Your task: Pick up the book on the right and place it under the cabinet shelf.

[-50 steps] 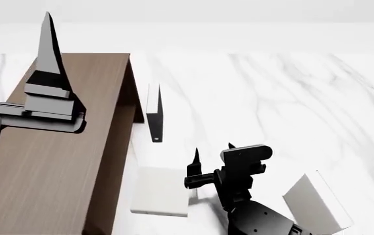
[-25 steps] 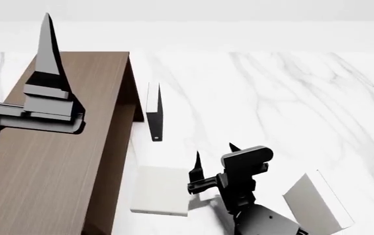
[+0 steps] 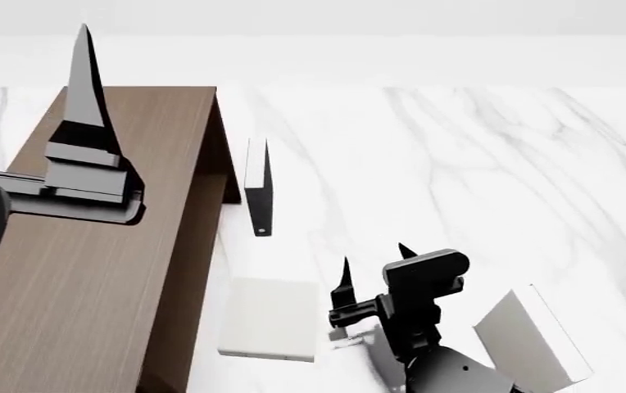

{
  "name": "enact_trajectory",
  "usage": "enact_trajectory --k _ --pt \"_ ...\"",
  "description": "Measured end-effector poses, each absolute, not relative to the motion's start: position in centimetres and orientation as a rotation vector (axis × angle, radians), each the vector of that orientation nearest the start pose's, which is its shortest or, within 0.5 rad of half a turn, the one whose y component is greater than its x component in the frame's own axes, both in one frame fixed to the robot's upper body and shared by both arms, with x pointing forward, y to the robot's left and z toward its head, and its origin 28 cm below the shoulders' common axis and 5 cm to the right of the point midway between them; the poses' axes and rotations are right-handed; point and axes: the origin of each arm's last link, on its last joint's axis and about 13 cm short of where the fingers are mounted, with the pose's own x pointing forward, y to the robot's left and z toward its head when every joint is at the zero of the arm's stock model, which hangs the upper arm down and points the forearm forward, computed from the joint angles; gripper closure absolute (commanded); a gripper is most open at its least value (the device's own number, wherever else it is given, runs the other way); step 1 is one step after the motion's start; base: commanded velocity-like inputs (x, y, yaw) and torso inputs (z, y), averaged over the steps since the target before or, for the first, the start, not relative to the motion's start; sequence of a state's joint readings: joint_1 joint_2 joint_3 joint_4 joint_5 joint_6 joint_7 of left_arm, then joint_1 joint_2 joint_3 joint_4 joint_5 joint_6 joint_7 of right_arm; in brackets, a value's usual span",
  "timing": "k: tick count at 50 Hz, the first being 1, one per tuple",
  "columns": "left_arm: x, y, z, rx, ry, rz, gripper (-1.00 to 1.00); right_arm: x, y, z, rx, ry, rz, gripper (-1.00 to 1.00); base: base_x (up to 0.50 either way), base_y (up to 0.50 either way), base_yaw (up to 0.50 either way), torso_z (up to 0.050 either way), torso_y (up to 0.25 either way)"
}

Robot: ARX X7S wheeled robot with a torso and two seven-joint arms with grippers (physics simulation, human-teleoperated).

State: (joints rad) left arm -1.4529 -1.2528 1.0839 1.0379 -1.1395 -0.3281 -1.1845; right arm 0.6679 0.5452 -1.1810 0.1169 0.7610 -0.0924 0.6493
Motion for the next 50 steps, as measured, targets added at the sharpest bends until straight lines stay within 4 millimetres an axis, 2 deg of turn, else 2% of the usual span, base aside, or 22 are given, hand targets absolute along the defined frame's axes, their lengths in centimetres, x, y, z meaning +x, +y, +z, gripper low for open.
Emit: enact_trajectory --k 19,42,50 --pt "15.0 23.5 29.0 0.308 -0.650 0.013 -1.00 26.7 -7.9 3.8 -0.278 0.105 0.184 -1.00 0.00 0.00 0.00 0.000 0.000" --pt "15.2 23.5 29.1 0.312 -0.645 0.015 -1.00 25.2 -7.1 2.9 -0.318 0.166 0.265 -1.00 0.00 0.00 0.00 0.000 0.000" --pt "15.1 23.5 29.2 0.313 -0.646 0.016 -1.00 25.4 -6.9 2.6 -0.328 0.177 0.254 -1.00 0.00 0.00 0.00 0.000 0.000"
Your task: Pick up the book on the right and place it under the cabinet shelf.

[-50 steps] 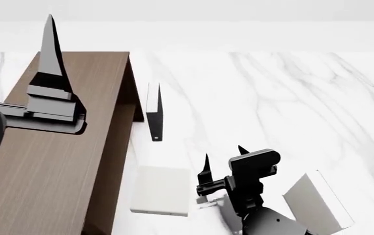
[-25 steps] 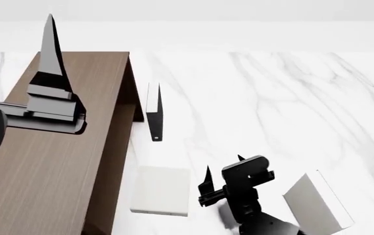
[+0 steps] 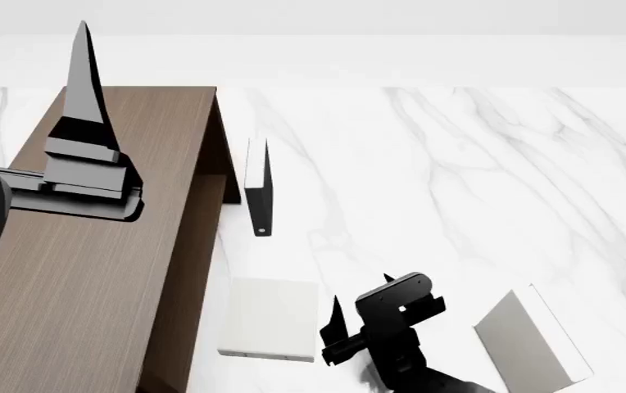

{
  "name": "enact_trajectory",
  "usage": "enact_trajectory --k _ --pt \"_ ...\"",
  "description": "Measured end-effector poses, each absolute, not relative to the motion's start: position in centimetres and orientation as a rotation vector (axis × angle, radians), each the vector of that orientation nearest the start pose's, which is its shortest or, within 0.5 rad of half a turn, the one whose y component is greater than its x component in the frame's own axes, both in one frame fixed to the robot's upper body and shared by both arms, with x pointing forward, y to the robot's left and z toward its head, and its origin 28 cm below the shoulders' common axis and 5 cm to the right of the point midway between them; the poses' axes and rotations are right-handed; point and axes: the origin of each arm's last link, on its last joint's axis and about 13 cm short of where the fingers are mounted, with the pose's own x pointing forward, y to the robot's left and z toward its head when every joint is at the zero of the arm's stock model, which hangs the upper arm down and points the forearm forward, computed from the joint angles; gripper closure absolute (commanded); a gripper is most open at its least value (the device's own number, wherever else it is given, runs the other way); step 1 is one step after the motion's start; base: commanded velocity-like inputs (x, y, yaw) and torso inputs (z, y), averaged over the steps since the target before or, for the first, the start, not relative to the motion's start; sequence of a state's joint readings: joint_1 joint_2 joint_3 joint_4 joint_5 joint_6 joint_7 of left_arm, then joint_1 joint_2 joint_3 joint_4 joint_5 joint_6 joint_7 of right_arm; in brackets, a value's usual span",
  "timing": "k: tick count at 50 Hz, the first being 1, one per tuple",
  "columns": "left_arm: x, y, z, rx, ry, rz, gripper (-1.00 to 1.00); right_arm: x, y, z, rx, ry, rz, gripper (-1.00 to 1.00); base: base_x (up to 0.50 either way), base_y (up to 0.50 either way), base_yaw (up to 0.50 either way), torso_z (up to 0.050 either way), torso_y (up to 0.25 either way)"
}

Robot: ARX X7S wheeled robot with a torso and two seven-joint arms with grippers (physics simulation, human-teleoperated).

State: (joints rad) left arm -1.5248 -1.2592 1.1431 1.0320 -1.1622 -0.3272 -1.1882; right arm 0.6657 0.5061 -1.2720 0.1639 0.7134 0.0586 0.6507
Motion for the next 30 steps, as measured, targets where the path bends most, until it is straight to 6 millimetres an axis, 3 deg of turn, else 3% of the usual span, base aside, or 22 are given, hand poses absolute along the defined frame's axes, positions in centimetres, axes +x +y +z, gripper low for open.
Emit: enact_trajectory --k 30 --pt "15.0 23.6 29.8 0.322 -0.652 0.010 -1.00 27.8 -7.1 2.5 -0.447 0.250 0.195 -1.00 0.00 0.00 0.00 0.000 0.000"
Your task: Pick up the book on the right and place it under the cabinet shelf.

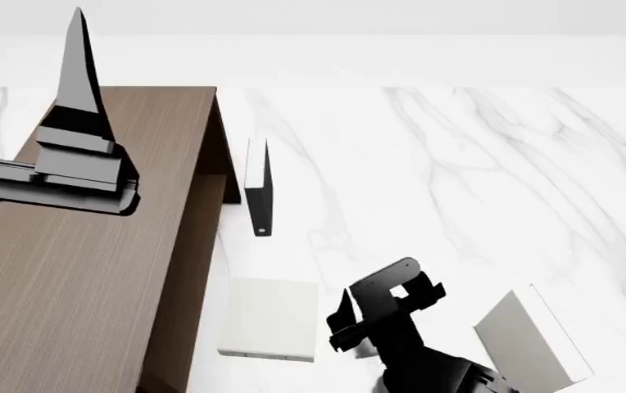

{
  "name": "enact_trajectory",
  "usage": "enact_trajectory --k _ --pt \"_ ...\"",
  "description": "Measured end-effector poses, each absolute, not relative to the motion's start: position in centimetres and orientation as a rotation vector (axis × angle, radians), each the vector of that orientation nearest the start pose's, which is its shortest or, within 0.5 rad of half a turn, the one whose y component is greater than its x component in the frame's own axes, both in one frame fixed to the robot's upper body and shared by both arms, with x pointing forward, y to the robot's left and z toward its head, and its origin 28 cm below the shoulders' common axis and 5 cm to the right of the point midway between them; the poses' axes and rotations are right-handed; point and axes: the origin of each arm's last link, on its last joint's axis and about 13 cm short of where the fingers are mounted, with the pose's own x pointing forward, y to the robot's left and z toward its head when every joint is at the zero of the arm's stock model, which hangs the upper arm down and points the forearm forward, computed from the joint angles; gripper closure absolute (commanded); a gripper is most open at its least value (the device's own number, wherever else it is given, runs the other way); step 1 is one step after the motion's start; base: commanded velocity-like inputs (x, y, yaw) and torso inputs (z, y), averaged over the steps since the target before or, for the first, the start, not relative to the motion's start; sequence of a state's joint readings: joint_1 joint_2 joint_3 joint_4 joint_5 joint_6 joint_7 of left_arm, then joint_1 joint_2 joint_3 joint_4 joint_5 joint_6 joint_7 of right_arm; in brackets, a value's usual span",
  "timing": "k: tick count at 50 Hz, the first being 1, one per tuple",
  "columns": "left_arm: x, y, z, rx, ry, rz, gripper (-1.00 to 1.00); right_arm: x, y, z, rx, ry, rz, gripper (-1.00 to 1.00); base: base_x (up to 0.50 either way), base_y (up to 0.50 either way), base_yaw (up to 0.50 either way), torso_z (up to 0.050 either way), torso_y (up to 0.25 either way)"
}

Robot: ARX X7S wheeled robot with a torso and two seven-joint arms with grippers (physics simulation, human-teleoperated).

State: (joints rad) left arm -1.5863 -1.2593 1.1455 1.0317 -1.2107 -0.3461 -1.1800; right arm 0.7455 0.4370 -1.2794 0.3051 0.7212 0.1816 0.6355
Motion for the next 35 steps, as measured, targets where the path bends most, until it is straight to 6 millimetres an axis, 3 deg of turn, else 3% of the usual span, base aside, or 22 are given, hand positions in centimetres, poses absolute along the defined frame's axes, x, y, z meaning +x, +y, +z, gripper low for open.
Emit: enact_trajectory --k 35 --pt "15.26 23.56 30.10 0.323 -0.651 0.004 -1.00 28.56 -6.51 2.09 -0.526 0.297 0.215 -1.00 0.00 0.00 0.00 0.000 0.000"
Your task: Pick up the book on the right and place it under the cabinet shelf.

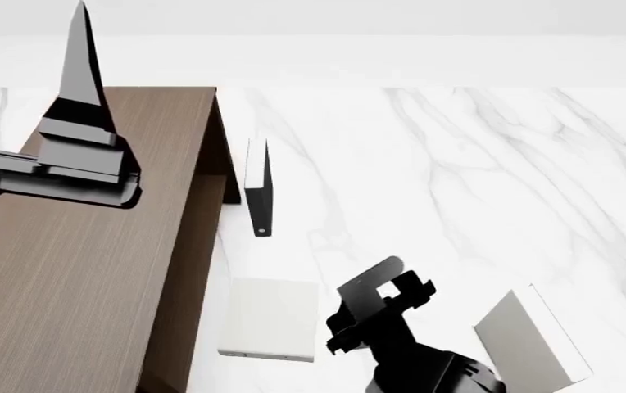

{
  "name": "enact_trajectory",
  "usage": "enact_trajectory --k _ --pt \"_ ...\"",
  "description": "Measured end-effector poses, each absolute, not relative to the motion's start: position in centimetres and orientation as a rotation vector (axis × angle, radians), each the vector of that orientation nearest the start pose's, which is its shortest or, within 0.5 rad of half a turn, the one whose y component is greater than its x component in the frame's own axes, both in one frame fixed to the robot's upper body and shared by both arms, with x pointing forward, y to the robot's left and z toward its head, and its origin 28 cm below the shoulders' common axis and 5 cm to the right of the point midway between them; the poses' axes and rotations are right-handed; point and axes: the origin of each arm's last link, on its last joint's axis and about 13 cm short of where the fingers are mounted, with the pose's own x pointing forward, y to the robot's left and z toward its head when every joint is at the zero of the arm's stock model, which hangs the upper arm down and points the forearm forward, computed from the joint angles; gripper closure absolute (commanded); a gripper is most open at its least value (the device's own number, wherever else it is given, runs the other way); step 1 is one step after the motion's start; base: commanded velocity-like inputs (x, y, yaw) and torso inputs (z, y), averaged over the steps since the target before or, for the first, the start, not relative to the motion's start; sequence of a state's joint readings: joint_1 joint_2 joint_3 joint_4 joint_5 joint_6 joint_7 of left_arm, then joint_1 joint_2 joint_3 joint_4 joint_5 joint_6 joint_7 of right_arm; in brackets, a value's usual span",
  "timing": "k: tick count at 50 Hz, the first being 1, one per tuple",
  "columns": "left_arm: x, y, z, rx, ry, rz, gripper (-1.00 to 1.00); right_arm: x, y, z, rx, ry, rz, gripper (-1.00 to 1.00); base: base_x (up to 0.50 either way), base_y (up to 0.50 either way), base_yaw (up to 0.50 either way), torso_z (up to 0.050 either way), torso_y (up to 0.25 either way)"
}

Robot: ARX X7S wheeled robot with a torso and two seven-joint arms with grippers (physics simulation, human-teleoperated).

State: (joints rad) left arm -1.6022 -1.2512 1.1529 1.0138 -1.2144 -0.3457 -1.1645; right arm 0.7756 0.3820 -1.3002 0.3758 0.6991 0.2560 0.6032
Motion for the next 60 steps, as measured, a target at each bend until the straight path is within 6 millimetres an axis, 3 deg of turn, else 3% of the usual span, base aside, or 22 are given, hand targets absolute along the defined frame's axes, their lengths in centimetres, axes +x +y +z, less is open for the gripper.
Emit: enact_trajectory --k 60 --pt "14.8 24.1 30.0 0.325 -0.650 0.019 -1.00 28.3 -2.9 3.0 -0.546 0.296 0.367 -1.00 0.00 0.00 0.00 0.000 0.000"
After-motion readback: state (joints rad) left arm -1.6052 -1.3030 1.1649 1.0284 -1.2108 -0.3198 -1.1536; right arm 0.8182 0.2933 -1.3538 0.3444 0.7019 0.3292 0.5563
